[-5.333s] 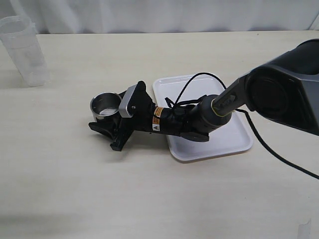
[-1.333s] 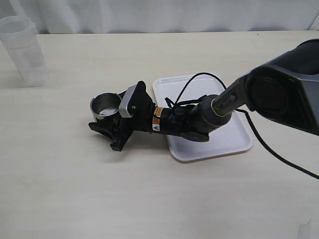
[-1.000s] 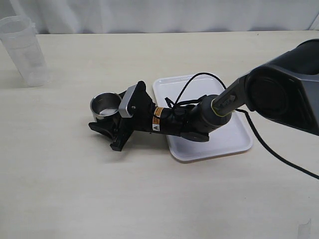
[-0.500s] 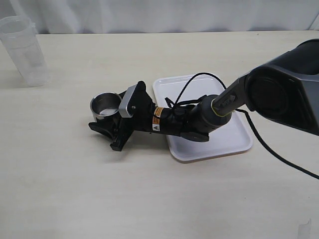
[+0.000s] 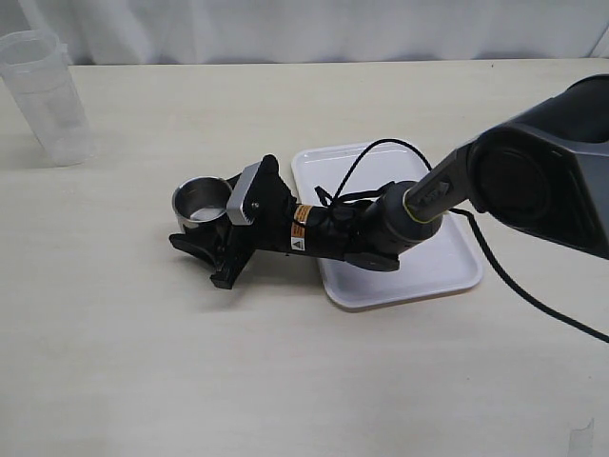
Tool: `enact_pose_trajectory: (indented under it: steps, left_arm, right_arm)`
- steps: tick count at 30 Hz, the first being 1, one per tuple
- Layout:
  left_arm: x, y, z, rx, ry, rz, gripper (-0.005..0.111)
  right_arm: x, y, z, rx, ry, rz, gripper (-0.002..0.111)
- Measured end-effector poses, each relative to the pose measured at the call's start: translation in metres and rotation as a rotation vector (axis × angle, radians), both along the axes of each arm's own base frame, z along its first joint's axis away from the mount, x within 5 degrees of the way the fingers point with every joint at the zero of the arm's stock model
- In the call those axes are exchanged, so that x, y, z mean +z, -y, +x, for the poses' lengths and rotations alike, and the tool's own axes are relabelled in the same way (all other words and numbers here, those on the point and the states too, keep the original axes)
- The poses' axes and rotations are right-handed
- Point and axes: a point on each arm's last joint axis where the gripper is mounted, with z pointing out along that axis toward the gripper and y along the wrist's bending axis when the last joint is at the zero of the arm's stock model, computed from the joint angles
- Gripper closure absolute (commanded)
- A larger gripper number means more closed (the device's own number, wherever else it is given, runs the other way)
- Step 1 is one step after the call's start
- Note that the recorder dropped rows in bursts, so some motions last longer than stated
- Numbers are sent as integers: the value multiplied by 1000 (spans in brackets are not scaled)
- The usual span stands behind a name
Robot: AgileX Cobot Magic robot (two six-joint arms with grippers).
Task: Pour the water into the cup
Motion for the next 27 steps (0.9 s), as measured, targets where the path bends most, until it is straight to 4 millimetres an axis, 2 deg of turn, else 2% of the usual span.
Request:
enact_pose_trajectory:
  steps: [11,13,20,23,25,27]
  left_arm:
    - [0,0,0,0,0,0,11]
    - [0,0,0,2,0,-7,20]
    - [0,0,0,4,-2,-16,77]
    - [0,0,0,4,-2,-16,97]
    - [0,0,0,4,-2,-16,106]
    - [0,0,0,4,-2,-16,107]
  right_arm:
    - [0,0,0,0,0,0,54]
    - [0,0,0,0,0,0,54]
    - [0,0,0,0,0,0,54]
    - [0,0,0,0,0,0,54]
    - [0,0,0,0,0,0,54]
    - [0,0,0,0,0,0,54]
